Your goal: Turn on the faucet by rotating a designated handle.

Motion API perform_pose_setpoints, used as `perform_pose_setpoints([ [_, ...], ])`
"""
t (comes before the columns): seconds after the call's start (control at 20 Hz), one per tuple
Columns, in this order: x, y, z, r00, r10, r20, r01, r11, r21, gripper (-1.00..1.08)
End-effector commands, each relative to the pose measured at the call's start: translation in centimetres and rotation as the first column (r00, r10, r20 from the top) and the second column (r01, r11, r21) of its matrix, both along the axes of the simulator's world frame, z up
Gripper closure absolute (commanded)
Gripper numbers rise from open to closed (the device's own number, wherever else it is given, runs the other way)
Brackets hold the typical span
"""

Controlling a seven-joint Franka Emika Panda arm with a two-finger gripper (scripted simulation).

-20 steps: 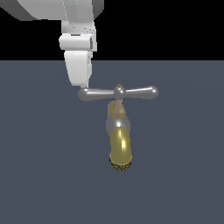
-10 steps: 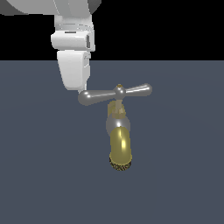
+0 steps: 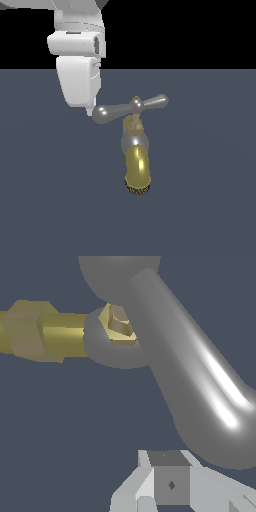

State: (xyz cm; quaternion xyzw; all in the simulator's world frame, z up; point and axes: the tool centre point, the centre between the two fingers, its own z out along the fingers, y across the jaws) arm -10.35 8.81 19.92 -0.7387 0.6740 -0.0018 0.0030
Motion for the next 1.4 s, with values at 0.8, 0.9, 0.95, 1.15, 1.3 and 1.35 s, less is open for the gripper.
perform_pose_setpoints([
  [0.8, -5.3, -4.7, 0.0, 1.0, -0.004, -0.005, 0.004, 1.0, -0.001, 1.08],
  [0.9, -5.9, -5.2, 0.0, 1.0, -0.004, -0.005, 0.004, 1.0, -0.001, 1.08],
  [0.95, -6.2, -5.5, -0.1, 1.0, -0.004, -0.006, 0.004, 1.0, -0.002, 1.08],
  [1.15, -7.3, -6.5, 0.0, 1.0, -0.004, -0.006, 0.004, 1.0, -0.002, 1.08],
  [1.3, -7.0, -6.1, 0.0, 1.0, 0.013, -0.003, -0.013, 1.0, -0.003, 1.08],
  [1.35, -7.0, -6.6, 0.0, 1.0, 0.012, -0.004, -0.012, 1.0, -0.003, 1.08],
])
